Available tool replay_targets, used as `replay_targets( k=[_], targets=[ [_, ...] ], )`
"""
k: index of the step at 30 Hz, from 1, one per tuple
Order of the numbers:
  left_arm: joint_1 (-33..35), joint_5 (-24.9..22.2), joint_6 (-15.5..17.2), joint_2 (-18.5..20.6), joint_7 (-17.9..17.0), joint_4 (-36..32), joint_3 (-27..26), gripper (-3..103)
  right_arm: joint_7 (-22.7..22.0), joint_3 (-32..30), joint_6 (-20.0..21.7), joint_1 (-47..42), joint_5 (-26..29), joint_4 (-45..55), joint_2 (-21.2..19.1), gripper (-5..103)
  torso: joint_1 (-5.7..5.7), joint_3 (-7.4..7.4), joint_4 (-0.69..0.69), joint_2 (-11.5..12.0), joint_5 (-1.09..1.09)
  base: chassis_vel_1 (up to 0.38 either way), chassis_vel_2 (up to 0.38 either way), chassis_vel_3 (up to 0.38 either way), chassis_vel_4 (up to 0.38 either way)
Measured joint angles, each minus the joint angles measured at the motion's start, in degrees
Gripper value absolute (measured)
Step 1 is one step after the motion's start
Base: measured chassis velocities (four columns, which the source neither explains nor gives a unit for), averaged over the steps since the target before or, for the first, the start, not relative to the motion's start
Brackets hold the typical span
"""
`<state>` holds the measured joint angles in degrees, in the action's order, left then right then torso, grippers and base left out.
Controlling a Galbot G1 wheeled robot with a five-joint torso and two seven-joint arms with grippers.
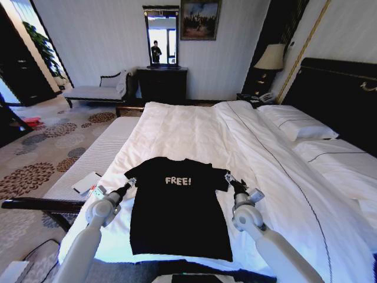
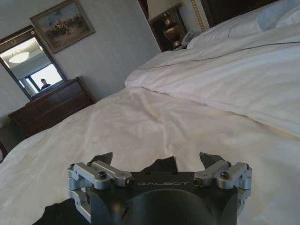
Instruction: Fold the clothes on the bed.
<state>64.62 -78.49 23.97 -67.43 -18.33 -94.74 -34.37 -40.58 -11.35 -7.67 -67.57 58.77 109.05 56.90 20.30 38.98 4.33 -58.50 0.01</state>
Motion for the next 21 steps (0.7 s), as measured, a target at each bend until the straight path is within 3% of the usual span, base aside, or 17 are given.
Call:
replay_targets(
  k=[4, 12, 20, 21],
  targets=[
    [-2.84, 0.2, -1.9, -2.04, 1.74, 4.86, -0.78, 100, 0.0, -0.01, -0.05, -0.6, -0.53, 0.04, 0.56, 100, 0.0, 0.0, 0.0, 0.0, -0.01, 0.0, 0.0, 0.0, 0.0],
    [-5.93, 1.98, -5.2, -5.23, 4.6, 7.25, -0.23, 100, 0.01, -0.05, -0.14, -0.79, -0.76, -0.34, 0.82, 100, 0.0, 0.0, 0.01, 0.0, -0.01, 0.0, 0.0, 0.0, 0.0],
    [-7.01, 3.99, -6.51, -5.49, 5.5, 9.28, -1.19, 103, 0.13, 0.71, -0.28, 0.21, -0.7, -1.34, 0.81, 100, 0.0, 0.0, -0.01, 0.0, -0.01, 0.0, 0.0, 0.0, 0.0],
    [-7.09, 4.38, -6.61, -5.41, 5.67, 9.51, -1.21, 98, 0.13, 0.72, -0.35, 0.23, -0.71, -1.48, 0.81, 100, 0.0, 0.0, -0.01, 0.0, -0.01, 0.0, 0.0, 0.0, 0.0]
  ],
)
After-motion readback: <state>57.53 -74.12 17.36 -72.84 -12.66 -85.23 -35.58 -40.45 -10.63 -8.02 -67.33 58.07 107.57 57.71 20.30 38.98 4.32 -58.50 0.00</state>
